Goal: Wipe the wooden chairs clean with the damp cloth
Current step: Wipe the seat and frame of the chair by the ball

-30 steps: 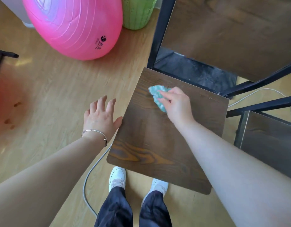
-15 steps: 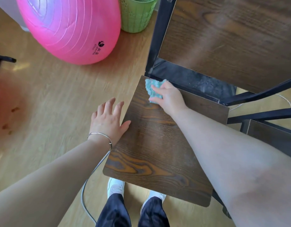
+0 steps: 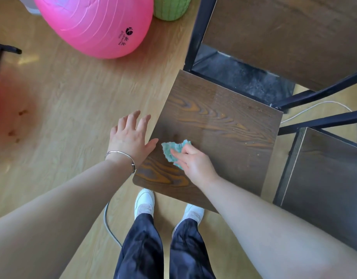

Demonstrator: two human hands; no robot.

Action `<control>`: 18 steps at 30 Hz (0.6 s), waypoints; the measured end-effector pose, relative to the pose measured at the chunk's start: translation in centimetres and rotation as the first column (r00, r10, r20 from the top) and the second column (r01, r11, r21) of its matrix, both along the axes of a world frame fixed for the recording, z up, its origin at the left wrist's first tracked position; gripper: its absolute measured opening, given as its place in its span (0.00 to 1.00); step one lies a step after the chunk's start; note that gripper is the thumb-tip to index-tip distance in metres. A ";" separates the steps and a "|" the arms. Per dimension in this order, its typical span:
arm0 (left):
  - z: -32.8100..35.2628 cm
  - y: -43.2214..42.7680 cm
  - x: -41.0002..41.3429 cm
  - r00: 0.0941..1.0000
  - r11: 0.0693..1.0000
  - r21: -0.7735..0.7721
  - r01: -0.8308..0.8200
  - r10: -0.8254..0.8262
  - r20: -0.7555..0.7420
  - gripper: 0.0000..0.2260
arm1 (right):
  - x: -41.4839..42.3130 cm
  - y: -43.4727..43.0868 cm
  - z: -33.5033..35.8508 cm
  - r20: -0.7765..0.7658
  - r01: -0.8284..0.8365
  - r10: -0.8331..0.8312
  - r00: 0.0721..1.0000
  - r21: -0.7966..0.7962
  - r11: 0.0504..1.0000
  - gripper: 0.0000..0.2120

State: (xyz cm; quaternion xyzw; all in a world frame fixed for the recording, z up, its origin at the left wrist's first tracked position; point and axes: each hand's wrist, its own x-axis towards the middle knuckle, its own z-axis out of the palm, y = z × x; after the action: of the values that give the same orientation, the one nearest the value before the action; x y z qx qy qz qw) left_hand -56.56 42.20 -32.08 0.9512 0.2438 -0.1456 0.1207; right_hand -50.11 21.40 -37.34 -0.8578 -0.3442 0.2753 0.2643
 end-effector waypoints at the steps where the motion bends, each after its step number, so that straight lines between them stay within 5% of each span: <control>1: 0.0 -0.2 -0.5 1.000 1.000 -0.002 -0.001 0.001 -0.003 0.31 | -1.5 -0.3 0.3 -0.108 0.070 -0.075 0.991 -0.046 0.996 0.13; 5: -0.1 -1.4 -2.5 1.000 1.000 -0.020 -0.001 0.001 -0.012 0.31 | -6.8 -1.8 1.3 -0.243 0.138 -0.170 0.955 -0.144 0.980 0.27; 10: 0.0 -2.1 -3.9 1.000 1.000 -0.001 -0.020 0.020 -0.021 0.30 | -8.8 -3.3 2.2 -0.362 0.001 -0.024 0.932 -0.063 0.998 0.05; 12: -0.2 -2.1 -3.7 0.999 0.999 -0.007 -0.037 0.037 -0.002 0.30 | -6.8 -3.3 3.1 -0.298 0.038 -0.034 0.954 0.008 0.999 0.14; 18: -0.6 -2.1 -1.0 0.998 0.998 -0.017 -0.056 0.056 0.021 0.29 | 9.2 -1.6 3.7 0.082 0.278 -0.284 0.955 0.084 0.957 0.12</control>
State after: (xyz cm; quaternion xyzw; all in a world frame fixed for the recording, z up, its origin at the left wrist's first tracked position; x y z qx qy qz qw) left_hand -57.53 40.05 -32.70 0.9444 0.2678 -0.1341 0.1353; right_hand -40.88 19.80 -33.61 -0.8998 -0.2403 0.1822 0.3153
